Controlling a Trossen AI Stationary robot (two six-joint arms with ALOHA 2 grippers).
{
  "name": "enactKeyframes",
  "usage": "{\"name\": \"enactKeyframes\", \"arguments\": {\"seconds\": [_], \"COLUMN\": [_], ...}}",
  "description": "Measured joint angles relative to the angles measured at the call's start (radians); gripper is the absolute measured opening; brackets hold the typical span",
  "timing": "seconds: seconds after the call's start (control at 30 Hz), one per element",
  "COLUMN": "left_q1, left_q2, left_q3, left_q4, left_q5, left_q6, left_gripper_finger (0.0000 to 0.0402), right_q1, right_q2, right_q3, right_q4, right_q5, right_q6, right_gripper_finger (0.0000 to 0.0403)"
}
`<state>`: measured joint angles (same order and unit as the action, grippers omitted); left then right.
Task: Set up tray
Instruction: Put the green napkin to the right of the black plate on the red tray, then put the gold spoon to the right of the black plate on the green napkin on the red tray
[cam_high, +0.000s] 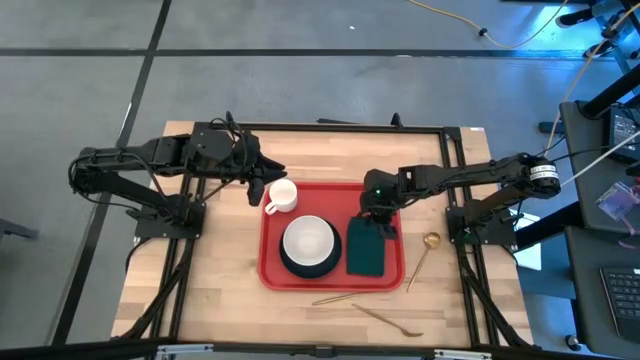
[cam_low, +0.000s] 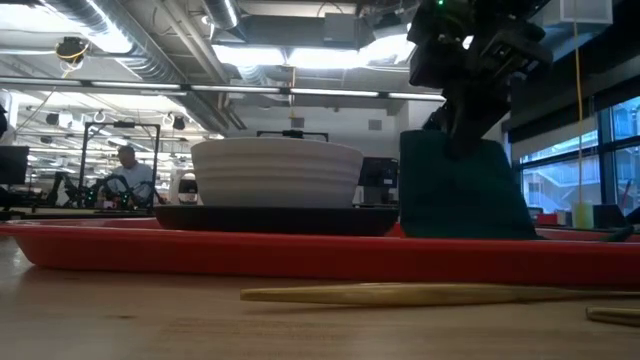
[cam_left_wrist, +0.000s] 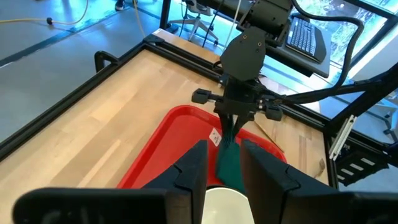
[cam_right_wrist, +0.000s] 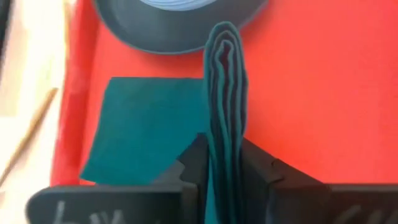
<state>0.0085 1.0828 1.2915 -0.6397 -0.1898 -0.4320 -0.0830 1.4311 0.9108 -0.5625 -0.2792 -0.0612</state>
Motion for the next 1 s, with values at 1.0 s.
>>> {"name": "enactKeyframes", "arguments": {"seconds": [1.0], "left_q1": [0.0], "left_q2": [0.0], "left_q3": [0.0], "left_q4": [-0.001], "left_q5": [0.0], "left_q6": [0.106], "left_gripper_finger": [0.0088], "right_q1": [0.066], "right_q2": [-0.005], "right_q3": [0.525], "right_q4": [-0.506], "right_q5": [0.214], "right_q6": [0.552], "right_gripper_finger": [0.0145]}}
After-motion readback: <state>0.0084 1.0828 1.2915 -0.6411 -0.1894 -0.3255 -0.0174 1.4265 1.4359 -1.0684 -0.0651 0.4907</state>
